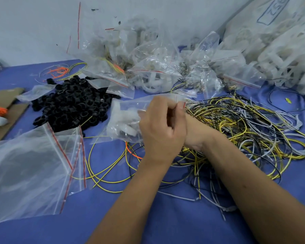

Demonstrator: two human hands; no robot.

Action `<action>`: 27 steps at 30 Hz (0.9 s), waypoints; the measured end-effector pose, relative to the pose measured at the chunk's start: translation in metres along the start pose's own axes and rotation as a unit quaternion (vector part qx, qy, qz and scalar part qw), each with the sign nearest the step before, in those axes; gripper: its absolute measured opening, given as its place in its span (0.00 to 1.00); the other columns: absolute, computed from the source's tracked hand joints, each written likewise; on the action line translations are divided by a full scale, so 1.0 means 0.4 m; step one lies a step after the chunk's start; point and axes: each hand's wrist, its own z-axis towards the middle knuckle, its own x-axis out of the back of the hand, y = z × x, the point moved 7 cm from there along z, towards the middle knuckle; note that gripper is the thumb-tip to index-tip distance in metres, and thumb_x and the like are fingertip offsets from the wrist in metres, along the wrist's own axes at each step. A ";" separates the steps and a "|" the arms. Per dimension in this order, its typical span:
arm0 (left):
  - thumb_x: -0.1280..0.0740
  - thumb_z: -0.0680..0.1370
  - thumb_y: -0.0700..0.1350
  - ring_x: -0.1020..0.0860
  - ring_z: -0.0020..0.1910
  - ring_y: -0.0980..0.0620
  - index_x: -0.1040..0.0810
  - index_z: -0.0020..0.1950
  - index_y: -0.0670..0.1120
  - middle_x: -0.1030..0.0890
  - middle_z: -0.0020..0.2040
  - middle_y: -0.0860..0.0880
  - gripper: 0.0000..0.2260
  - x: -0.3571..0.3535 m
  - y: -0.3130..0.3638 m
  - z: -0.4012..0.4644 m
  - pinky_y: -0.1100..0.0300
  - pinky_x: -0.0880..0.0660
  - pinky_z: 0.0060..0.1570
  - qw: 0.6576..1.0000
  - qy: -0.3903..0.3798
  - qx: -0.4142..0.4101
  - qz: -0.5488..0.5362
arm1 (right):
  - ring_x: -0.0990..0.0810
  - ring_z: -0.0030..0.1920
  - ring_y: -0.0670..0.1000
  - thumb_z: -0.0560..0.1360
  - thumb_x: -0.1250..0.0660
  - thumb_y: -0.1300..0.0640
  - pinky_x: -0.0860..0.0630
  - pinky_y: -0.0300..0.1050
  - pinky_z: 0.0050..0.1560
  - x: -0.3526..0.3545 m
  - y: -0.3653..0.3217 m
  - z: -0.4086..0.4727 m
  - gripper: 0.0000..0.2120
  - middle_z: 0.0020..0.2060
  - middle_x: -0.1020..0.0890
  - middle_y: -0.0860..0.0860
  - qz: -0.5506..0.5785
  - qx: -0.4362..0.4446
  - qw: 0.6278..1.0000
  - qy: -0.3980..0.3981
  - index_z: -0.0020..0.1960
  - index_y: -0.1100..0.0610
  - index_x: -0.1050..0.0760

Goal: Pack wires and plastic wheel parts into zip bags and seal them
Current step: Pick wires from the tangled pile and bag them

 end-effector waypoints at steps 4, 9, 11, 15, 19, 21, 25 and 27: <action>0.32 0.79 0.44 0.27 0.34 0.49 0.27 0.42 0.44 0.25 0.35 0.53 0.08 -0.005 -0.039 -0.003 0.55 0.30 0.36 0.998 0.004 0.066 0.002 | 0.20 0.43 0.45 0.78 0.43 0.78 0.23 0.45 0.42 0.033 0.001 0.003 0.16 0.38 0.17 0.47 -0.053 -0.033 0.998 0.017 0.51 0.61 0.23; 0.31 0.80 0.43 0.24 0.35 0.51 0.27 0.40 0.45 0.22 0.34 0.53 0.10 -0.052 -0.143 -0.016 0.51 0.27 0.39 0.977 -0.081 0.196 0.017 | 0.15 0.37 0.45 0.76 0.35 0.72 0.17 0.45 0.38 0.139 -0.006 0.001 0.10 0.36 0.14 0.54 -0.177 -0.032 0.967 0.179 0.43 0.63 0.17; 0.30 0.79 0.43 0.26 0.34 0.55 0.28 0.38 0.48 0.23 0.32 0.54 0.11 -0.066 -0.181 -0.026 0.56 0.30 0.38 0.962 -0.110 0.247 0.024 | 0.15 0.32 0.49 0.77 0.32 0.66 0.17 0.46 0.34 0.181 0.000 -0.016 0.07 0.33 0.15 0.49 -0.212 -0.037 0.943 0.255 0.44 0.58 0.16; 0.30 0.78 0.44 0.23 0.36 0.56 0.25 0.38 0.49 0.22 0.34 0.55 0.09 -0.077 -0.213 -0.034 0.60 0.31 0.39 0.944 -0.154 0.285 0.058 | 0.17 0.41 0.53 0.76 0.30 0.59 0.21 0.47 0.48 0.266 -0.012 -0.055 0.07 0.43 0.13 0.50 -0.421 -0.027 0.845 0.328 0.53 0.53 0.16; 0.32 0.78 0.43 0.22 0.38 0.53 0.23 0.41 0.46 0.21 0.36 0.55 0.06 -0.061 -0.220 -0.029 0.58 0.28 0.41 0.939 -0.148 0.295 0.099 | 0.26 0.63 0.65 0.79 0.33 0.57 0.33 0.57 0.68 0.306 0.046 -0.060 0.17 0.61 0.18 0.58 -0.555 -0.160 0.780 0.240 0.68 0.52 0.22; 0.33 0.78 0.42 0.23 0.38 0.51 0.23 0.42 0.45 0.22 0.36 0.55 0.05 -0.046 -0.224 -0.025 0.56 0.28 0.41 0.935 -0.137 0.302 0.124 | 0.25 0.65 0.64 0.81 0.35 0.56 0.31 0.59 0.67 0.300 0.056 -0.059 0.18 0.63 0.19 0.57 -0.539 -0.189 0.790 0.224 0.71 0.49 0.25; 0.34 0.79 0.42 0.23 0.39 0.48 0.24 0.43 0.44 0.23 0.36 0.54 0.05 -0.021 -0.226 -0.017 0.52 0.29 0.42 0.930 -0.108 0.312 0.159 | 0.22 0.64 0.61 0.80 0.33 0.49 0.28 0.61 0.66 0.288 0.045 -0.060 0.17 0.62 0.17 0.54 -0.523 -0.182 0.805 0.213 0.68 0.50 0.22; 0.34 0.79 0.43 0.23 0.41 0.47 0.24 0.44 0.45 0.22 0.37 0.52 0.05 -0.019 -0.226 -0.017 0.51 0.29 0.42 0.930 -0.106 0.313 0.164 | 0.21 0.59 0.61 0.78 0.31 0.45 0.27 0.61 0.63 0.287 0.042 -0.059 0.17 0.57 0.17 0.55 -0.521 -0.180 0.808 0.208 0.63 0.52 0.19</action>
